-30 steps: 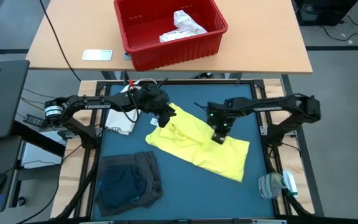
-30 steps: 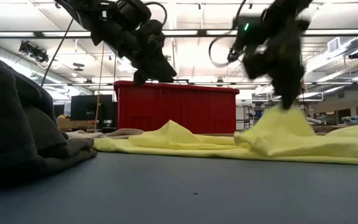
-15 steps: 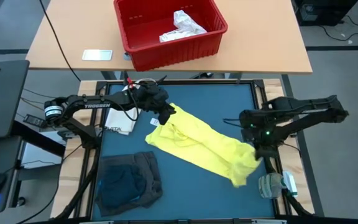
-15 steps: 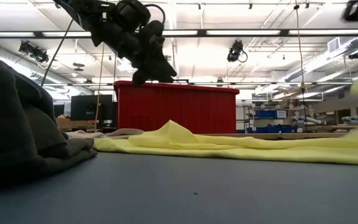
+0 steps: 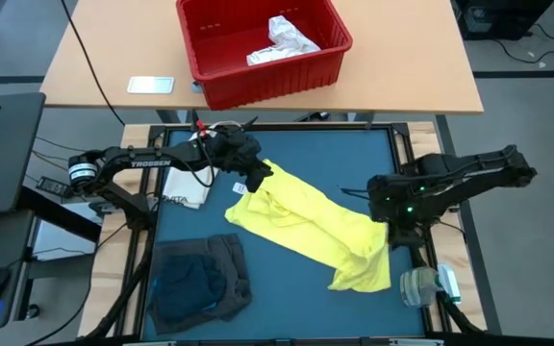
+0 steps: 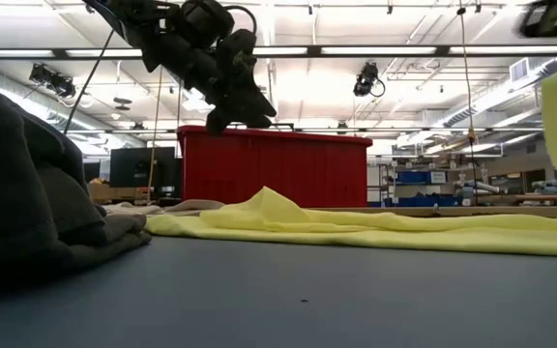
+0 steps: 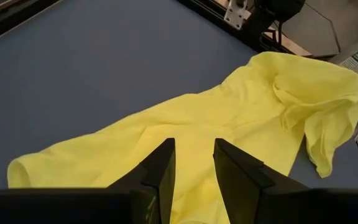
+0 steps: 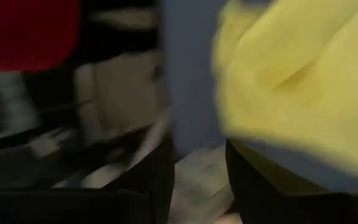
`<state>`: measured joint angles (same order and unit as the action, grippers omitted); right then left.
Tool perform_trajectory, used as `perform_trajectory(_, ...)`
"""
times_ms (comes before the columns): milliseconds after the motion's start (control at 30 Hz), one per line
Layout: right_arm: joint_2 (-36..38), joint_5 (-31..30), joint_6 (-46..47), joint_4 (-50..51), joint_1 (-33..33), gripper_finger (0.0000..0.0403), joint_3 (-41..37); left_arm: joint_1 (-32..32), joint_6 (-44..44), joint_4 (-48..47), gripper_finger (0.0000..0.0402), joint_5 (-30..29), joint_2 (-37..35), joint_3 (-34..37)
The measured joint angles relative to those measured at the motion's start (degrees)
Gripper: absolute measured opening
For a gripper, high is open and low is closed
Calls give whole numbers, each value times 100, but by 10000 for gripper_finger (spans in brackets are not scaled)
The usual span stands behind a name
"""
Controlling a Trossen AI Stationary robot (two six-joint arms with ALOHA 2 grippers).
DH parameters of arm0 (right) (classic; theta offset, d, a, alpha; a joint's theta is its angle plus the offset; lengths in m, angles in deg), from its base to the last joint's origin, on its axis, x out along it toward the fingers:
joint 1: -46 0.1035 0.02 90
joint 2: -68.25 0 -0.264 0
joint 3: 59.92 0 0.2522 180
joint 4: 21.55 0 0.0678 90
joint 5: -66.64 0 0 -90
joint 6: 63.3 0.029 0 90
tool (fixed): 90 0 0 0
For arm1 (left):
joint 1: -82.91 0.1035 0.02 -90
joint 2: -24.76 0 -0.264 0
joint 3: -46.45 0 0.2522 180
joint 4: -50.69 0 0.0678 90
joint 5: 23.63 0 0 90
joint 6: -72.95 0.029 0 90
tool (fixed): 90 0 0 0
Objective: Fold laundry
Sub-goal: Fold the yellow shirt
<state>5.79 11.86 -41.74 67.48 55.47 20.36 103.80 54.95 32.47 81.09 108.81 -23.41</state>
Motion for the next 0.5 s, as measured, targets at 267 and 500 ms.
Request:
perform_trajectory(267,-1124,-2096,421,-2751,-1075,150,-554,197,-294,-904,116,187,35,0)
perform_trajectory(500,-2758,-2101,803,-5480,-1560,149,-877,93,1259,-2114,117,320,151,9)
